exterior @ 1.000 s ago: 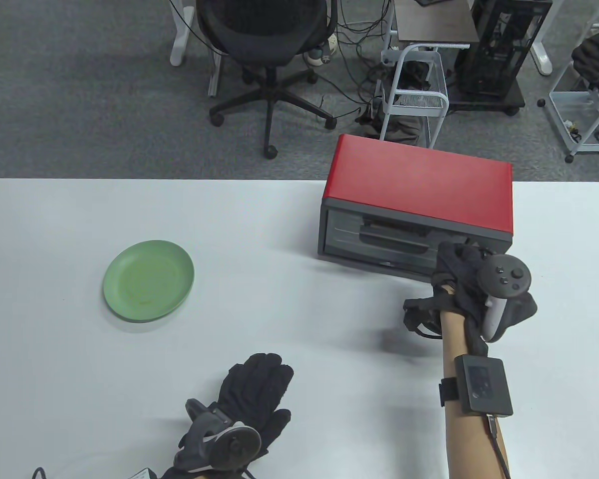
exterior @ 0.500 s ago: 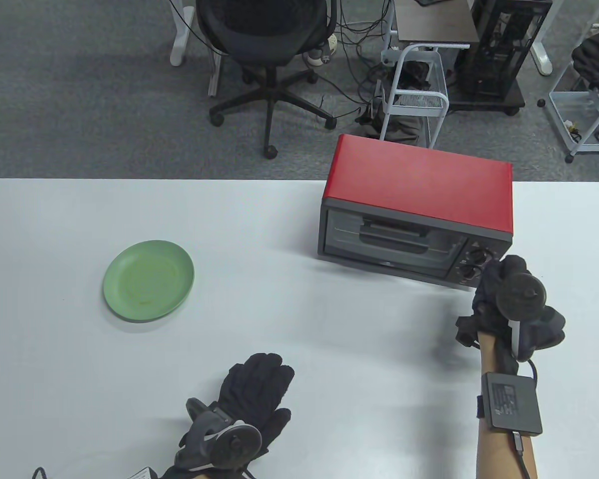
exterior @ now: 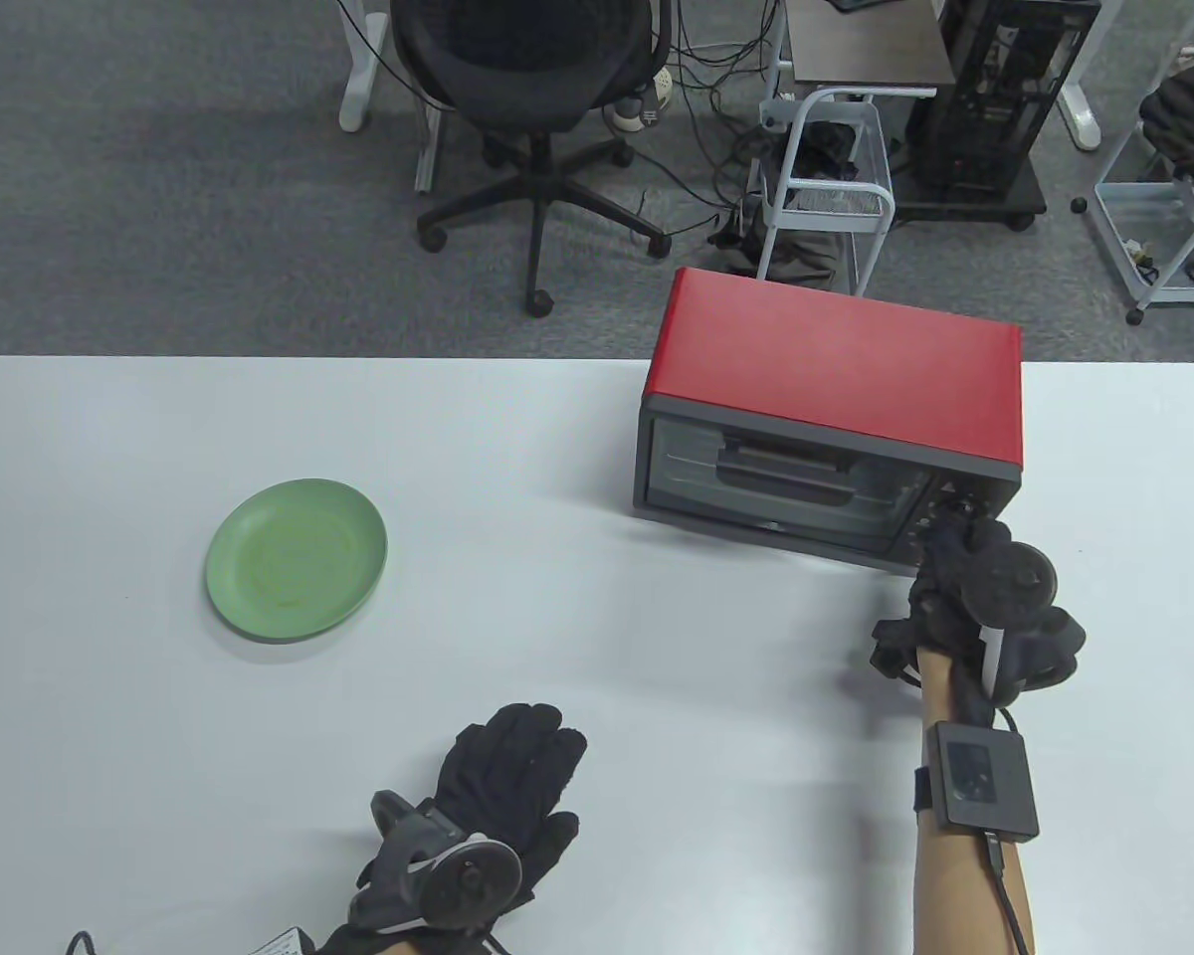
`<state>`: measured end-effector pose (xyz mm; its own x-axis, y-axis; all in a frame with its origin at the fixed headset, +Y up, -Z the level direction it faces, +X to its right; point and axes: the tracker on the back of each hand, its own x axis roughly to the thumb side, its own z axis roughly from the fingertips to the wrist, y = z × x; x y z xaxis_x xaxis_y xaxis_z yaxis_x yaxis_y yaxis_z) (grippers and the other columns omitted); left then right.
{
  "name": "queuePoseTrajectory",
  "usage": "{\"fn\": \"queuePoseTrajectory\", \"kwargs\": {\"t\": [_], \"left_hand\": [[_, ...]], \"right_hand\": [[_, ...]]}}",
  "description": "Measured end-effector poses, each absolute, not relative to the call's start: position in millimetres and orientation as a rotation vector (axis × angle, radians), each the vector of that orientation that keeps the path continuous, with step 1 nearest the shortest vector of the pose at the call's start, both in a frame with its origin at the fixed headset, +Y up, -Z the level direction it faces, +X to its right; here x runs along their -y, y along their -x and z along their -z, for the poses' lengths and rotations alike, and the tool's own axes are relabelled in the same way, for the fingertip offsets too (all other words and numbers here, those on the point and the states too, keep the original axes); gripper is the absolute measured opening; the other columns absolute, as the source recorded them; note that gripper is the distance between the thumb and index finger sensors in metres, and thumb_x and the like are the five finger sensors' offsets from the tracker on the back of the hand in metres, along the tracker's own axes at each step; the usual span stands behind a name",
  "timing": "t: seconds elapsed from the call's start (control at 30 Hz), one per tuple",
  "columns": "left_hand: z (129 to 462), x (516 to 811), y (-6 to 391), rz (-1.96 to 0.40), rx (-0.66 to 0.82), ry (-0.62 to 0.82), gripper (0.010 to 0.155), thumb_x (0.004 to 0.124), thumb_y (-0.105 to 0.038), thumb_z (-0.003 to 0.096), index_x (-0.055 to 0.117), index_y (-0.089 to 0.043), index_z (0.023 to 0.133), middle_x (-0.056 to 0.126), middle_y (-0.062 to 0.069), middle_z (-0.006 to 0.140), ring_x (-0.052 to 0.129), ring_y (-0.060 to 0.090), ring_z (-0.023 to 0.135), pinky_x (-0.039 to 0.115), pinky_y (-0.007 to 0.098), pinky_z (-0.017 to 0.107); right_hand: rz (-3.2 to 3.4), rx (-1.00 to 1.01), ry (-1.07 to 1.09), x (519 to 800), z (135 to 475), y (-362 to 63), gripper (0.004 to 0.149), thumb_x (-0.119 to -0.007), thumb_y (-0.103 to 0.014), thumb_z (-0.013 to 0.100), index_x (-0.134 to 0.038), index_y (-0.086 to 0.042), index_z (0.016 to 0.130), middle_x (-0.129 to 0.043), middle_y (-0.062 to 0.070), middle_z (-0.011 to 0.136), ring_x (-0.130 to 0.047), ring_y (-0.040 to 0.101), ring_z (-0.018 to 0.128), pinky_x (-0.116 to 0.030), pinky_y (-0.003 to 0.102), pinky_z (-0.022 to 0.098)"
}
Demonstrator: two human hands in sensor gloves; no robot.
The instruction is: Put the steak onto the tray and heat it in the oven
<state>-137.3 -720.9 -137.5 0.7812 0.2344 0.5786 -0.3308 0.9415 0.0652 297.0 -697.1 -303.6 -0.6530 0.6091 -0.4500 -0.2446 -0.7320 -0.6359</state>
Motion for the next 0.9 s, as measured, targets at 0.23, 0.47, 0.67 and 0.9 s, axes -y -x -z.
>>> {"fn": "queuePoseTrajectory", "kwargs": {"t": [0.23, 0.47, 0.67, 0.9], "left_hand": [[137.6, 721.1, 137.3, -0.306, 0.601, -0.167, 0.073, 0.068, -0.05, 0.049, 0.052, -0.018, 0.112, 0.052, 0.02, 0.117, 0.059, 0.05, 0.103, 0.058, 0.073, 0.067], [137.5, 721.5, 136.6, -0.3, 0.603, -0.166, 0.073, 0.068, -0.05, 0.0489, 0.052, -0.018, 0.112, 0.052, 0.02, 0.117, 0.059, 0.05, 0.103, 0.057, 0.073, 0.066], [138.1, 722.6, 135.5, -0.29, 0.601, -0.16, 0.073, 0.068, -0.05, 0.049, 0.052, -0.018, 0.113, 0.052, 0.02, 0.117, 0.059, 0.05, 0.103, 0.057, 0.073, 0.067], [137.3, 722.4, 135.2, -0.292, 0.602, -0.167, 0.073, 0.068, -0.05, 0.0489, 0.052, -0.018, 0.113, 0.052, 0.02, 0.117, 0.059, 0.05, 0.103, 0.057, 0.073, 0.067]], "right_hand": [[-1.831, 0.503, 0.924, 714.3, 301.6, -315.1, 0.019, -0.078, -0.041, 0.057, -0.087, -0.036, 0.073, -0.096, -0.006, 0.067, -0.107, 0.015, 0.037, -0.097, 0.042, 0.034], [-1.215, 0.206, 0.837, 742.5, 300.3, -324.1, 0.037, -0.076, -0.041, 0.06, -0.065, -0.038, 0.095, -0.092, -0.006, 0.071, -0.106, 0.012, 0.04, -0.096, 0.04, 0.04], [-1.92, 0.449, 0.894, 713.7, 297.8, -322.3, 0.029, -0.074, -0.044, 0.058, -0.083, -0.029, 0.081, -0.096, -0.003, 0.066, -0.106, 0.016, 0.037, -0.095, 0.043, 0.036], [-2.853, 0.956, 0.721, 689.6, 295.9, -288.9, 0.035, -0.082, -0.047, 0.051, -0.078, -0.03, 0.081, -0.095, -0.008, 0.065, -0.105, 0.015, 0.043, -0.093, 0.044, 0.041]]}}
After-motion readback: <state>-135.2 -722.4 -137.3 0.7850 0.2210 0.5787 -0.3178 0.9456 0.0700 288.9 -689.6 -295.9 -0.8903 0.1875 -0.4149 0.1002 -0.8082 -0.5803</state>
